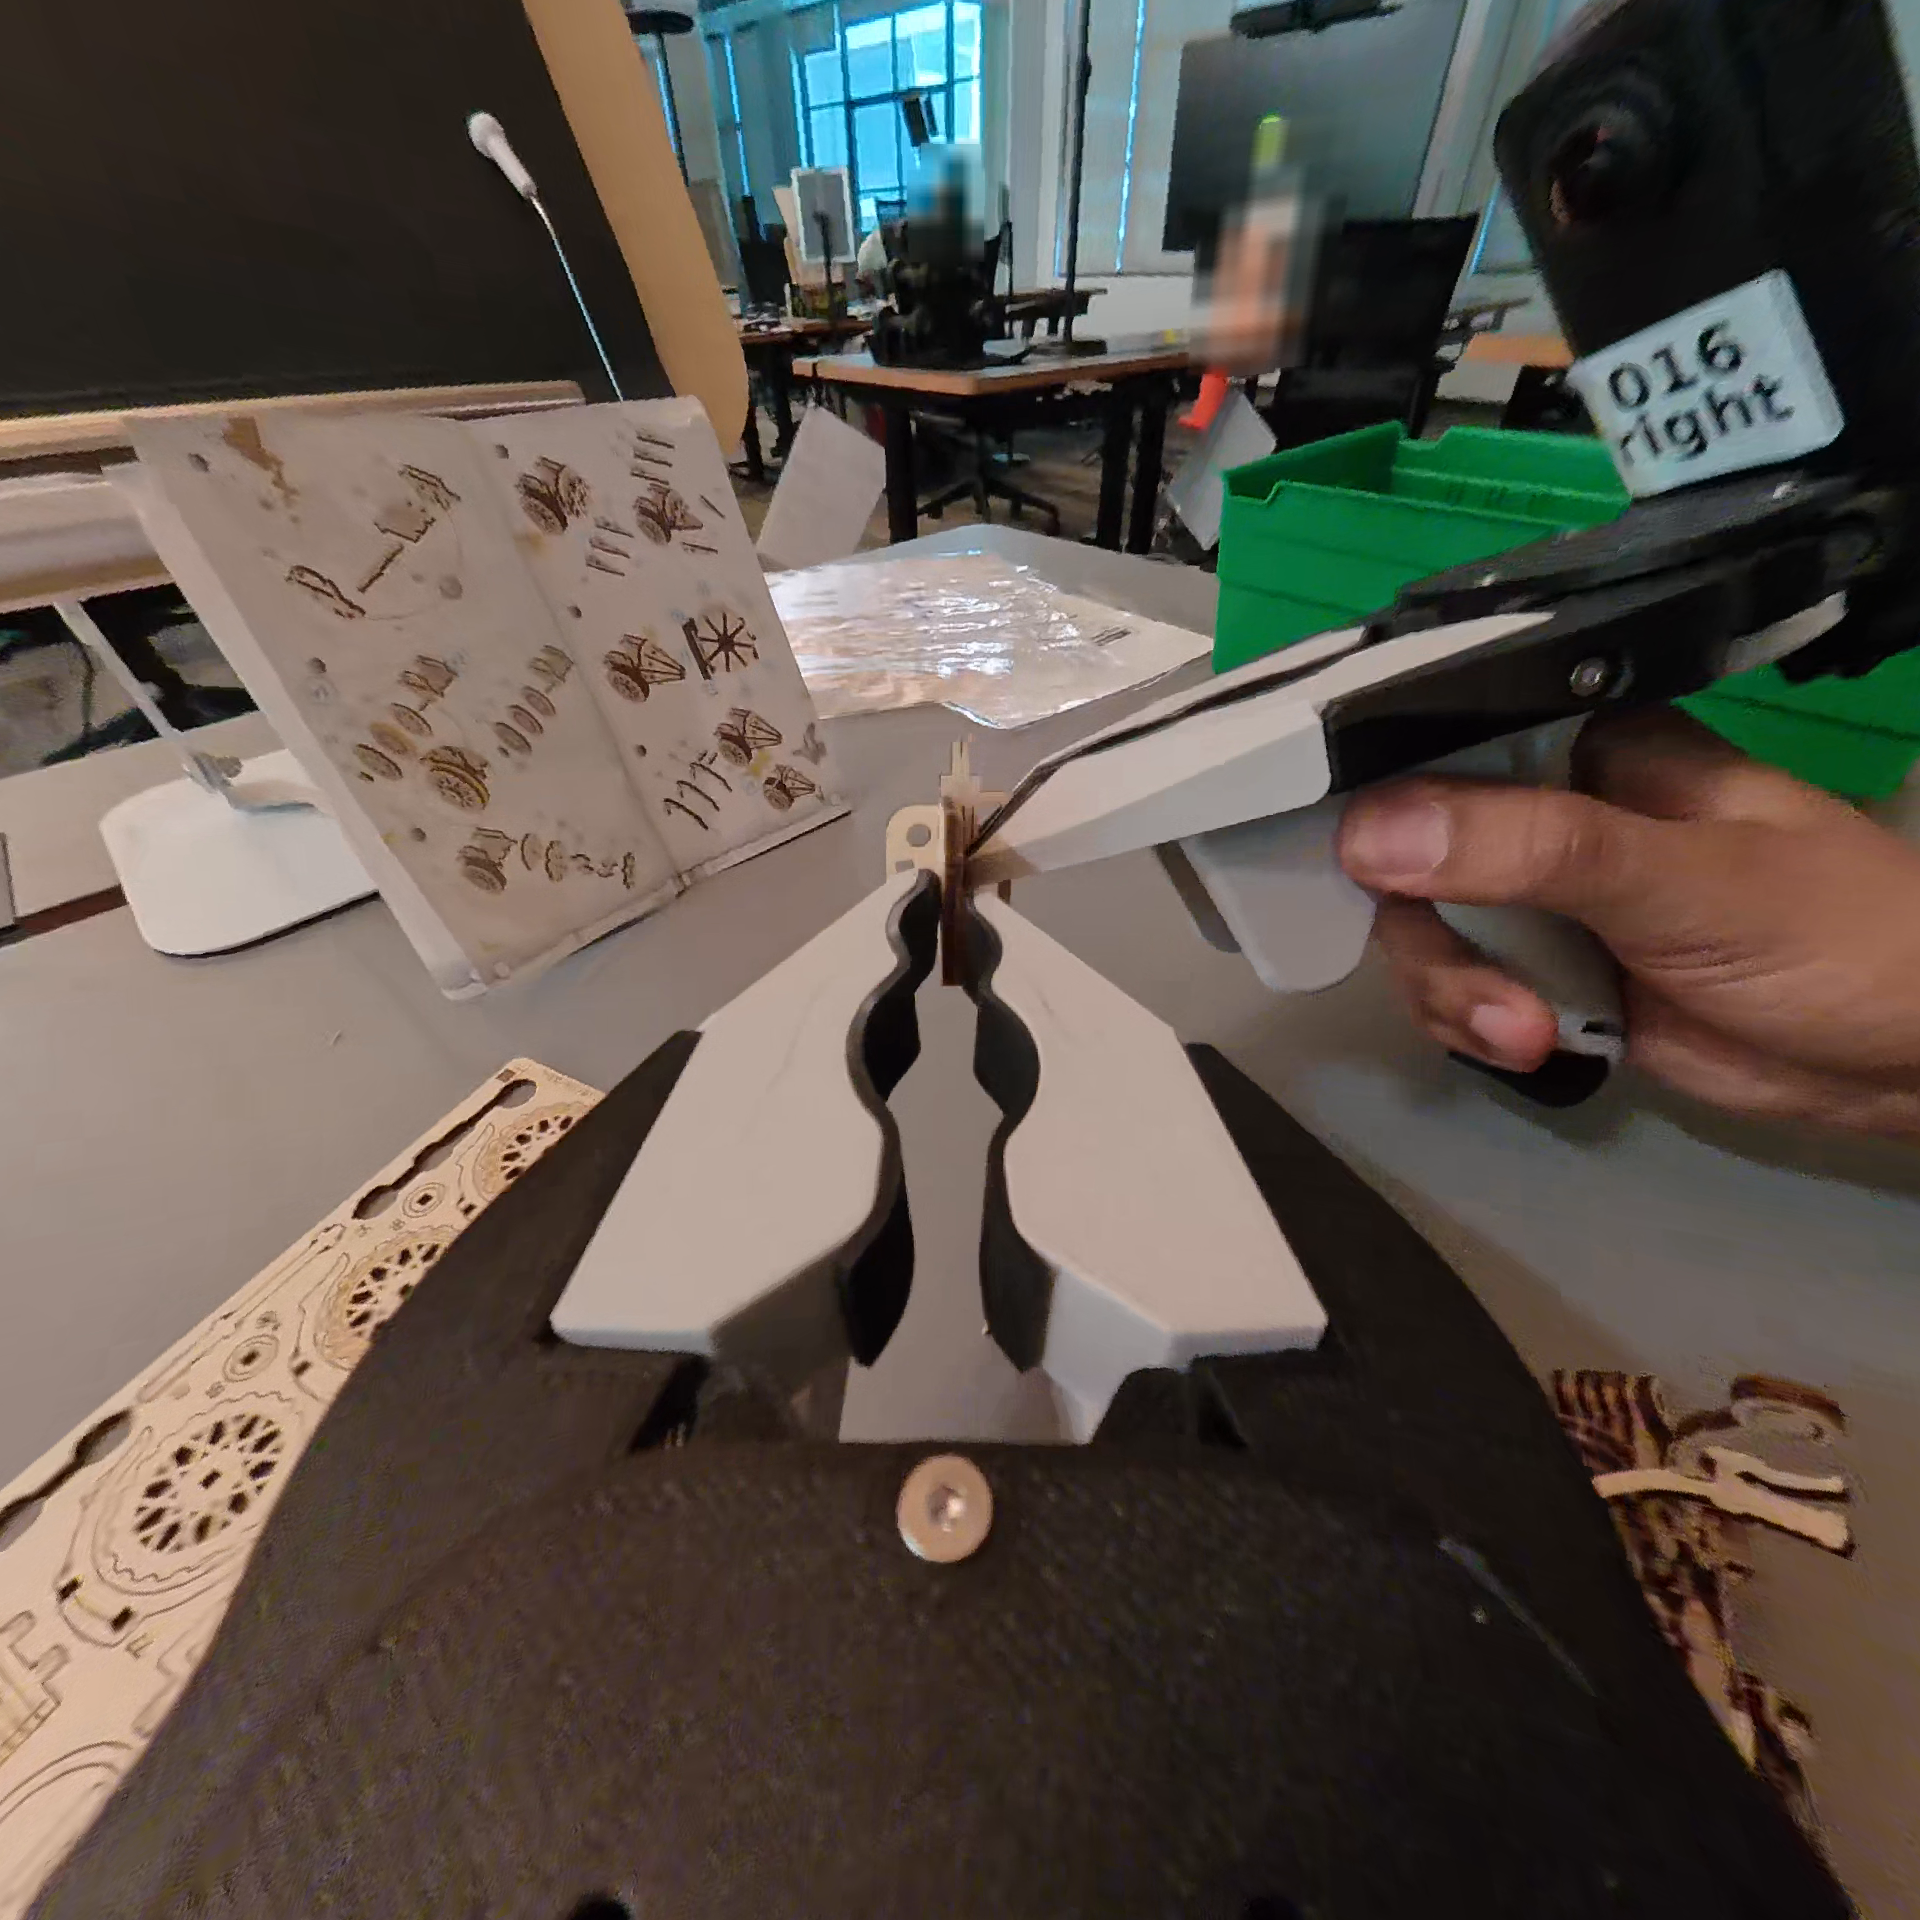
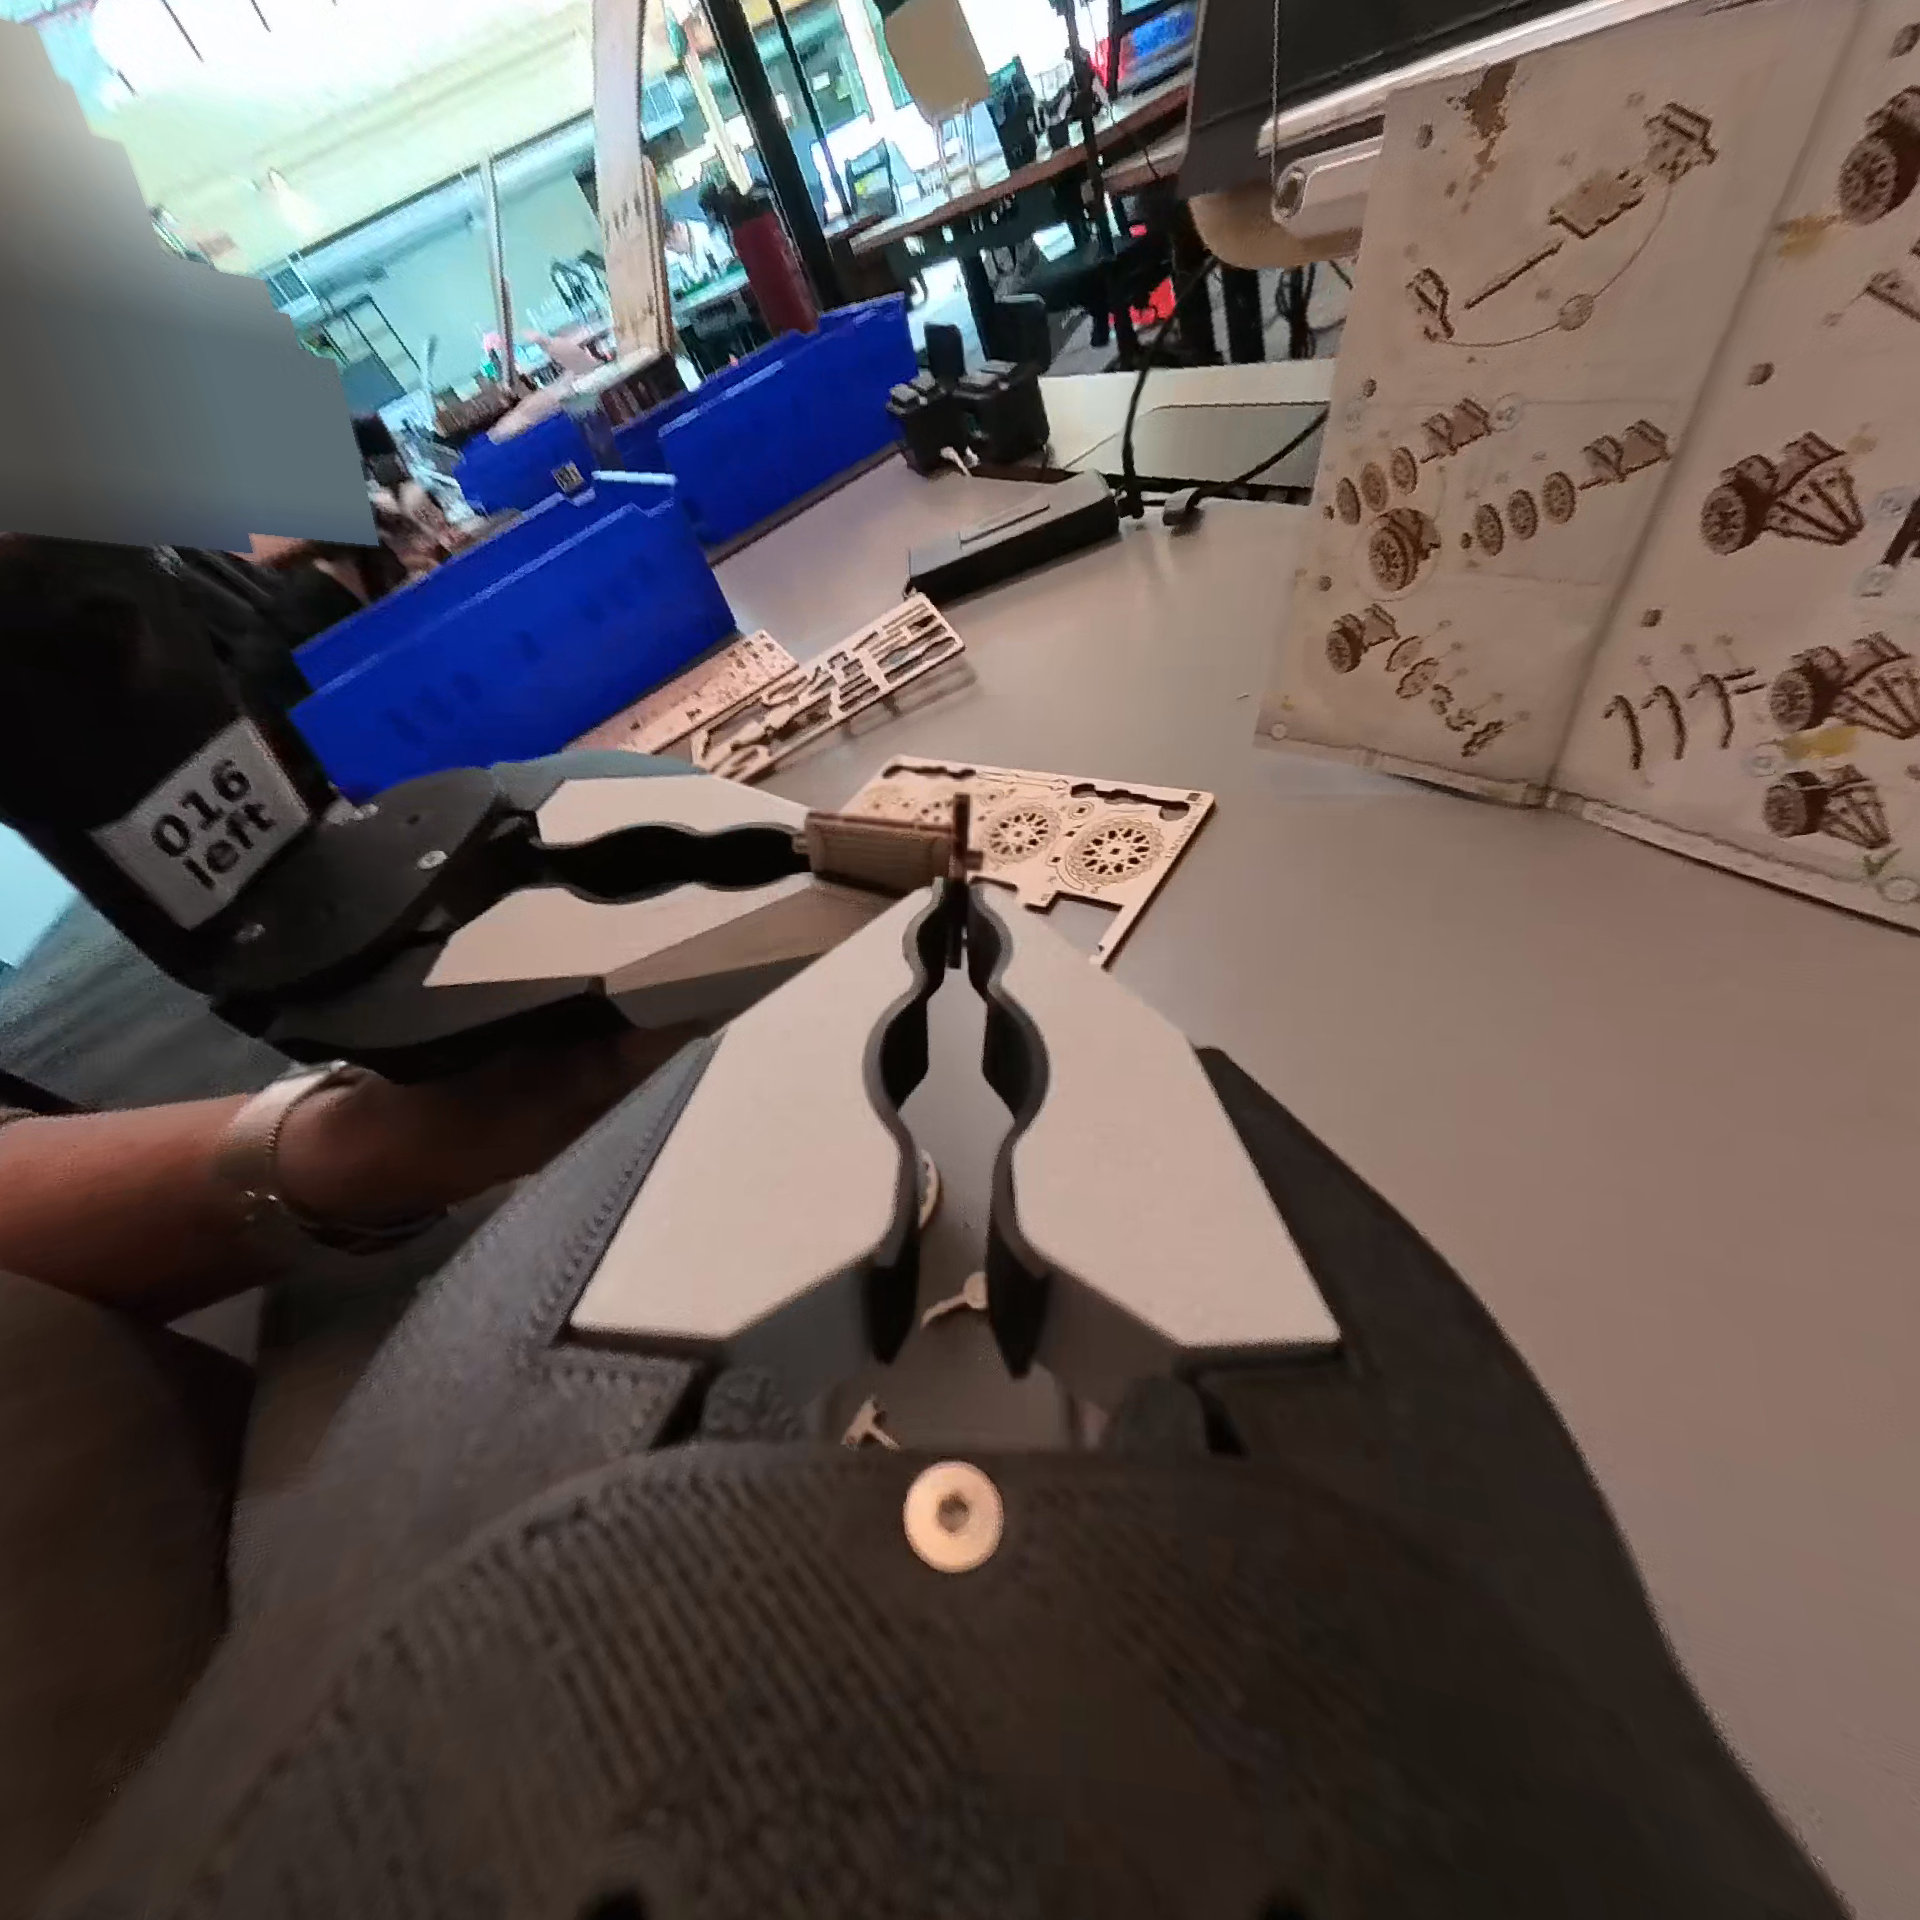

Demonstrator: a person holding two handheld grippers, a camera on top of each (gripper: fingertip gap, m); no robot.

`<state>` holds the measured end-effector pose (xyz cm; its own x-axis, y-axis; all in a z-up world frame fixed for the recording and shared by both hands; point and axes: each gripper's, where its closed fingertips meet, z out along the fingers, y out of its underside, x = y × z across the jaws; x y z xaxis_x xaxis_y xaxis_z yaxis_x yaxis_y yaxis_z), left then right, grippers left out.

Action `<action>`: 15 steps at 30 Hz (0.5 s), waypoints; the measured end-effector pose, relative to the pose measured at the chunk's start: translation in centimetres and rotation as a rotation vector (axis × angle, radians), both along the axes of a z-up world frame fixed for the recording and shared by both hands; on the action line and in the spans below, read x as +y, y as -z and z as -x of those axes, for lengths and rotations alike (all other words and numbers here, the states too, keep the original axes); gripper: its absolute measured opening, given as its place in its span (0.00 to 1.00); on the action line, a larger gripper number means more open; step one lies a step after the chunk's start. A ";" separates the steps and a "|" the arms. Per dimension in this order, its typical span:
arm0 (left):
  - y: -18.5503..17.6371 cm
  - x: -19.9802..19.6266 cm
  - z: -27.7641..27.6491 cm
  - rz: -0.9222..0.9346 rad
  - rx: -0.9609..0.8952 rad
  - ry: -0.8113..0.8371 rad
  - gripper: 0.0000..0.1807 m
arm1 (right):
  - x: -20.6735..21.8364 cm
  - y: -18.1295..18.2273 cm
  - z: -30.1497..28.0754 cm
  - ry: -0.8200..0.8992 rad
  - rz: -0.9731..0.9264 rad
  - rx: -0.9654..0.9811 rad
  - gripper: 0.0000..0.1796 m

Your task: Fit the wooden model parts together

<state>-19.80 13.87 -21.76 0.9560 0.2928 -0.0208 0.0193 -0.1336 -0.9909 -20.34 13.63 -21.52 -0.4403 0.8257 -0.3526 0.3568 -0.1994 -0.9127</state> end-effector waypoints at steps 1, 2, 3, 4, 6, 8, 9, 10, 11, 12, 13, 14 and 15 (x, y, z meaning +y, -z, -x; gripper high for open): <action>0.1 0.0 0.1 0.025 0.031 -0.012 0.00 | 0.0 0.1 0.0 0.001 -0.025 -0.005 0.01; 0.1 0.1 0.2 0.052 0.078 -0.034 0.00 | 0.1 0.2 0.1 0.004 -0.042 -0.011 0.01; 0.1 0.2 0.2 0.077 0.128 -0.059 0.00 | 0.2 0.2 0.1 0.007 -0.043 -0.018 0.01; 0.1 0.2 0.2 0.094 0.162 -0.079 0.00 | 0.3 0.2 0.1 0.010 -0.024 -0.028 0.01; 0.3 0.2 0.4 0.113 0.161 -0.098 0.00 | 0.4 0.4 0.3 0.023 0.041 -0.049 0.01; 0.7 0.3 0.5 0.136 0.155 -0.114 0.00 | 0.5 0.8 0.5 0.037 0.060 -0.062 0.01; 0.8 0.3 0.6 0.143 0.164 -0.119 0.00 | 0.5 0.9 0.5 0.041 0.063 -0.064 0.01; 0.7 0.3 0.6 0.151 0.171 -0.120 0.00 | 0.5 0.9 0.5 0.042 0.065 -0.065 0.01; 0.7 0.3 0.6 0.157 0.180 -0.124 0.00 | 0.5 0.9 0.5 0.041 0.068 -0.066 0.01; 0.6 0.2 0.6 0.159 0.194 -0.124 0.00 | 0.5 0.8 0.6 0.038 0.078 -0.067 0.01; 0.4 0.2 0.5 0.162 0.225 -0.121 0.00 | 0.4 0.7 0.5 0.034 0.101 -0.068 0.01; 0.4 0.1 0.5 0.175 0.270 -0.121 0.00 | 0.4 0.8 0.6 0.034 0.135 -0.076 0.01; 0.5 0.1 0.6 0.197 0.315 -0.126 0.00 | 0.4 0.9 0.7 0.029 0.179 -0.091 0.01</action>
<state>-20.38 13.95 -22.30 0.8506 0.3682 -0.3753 -0.2535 -0.3381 -0.9063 -21.00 14.04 -22.43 -0.3763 0.7581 -0.5326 0.4281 -0.3675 -0.8256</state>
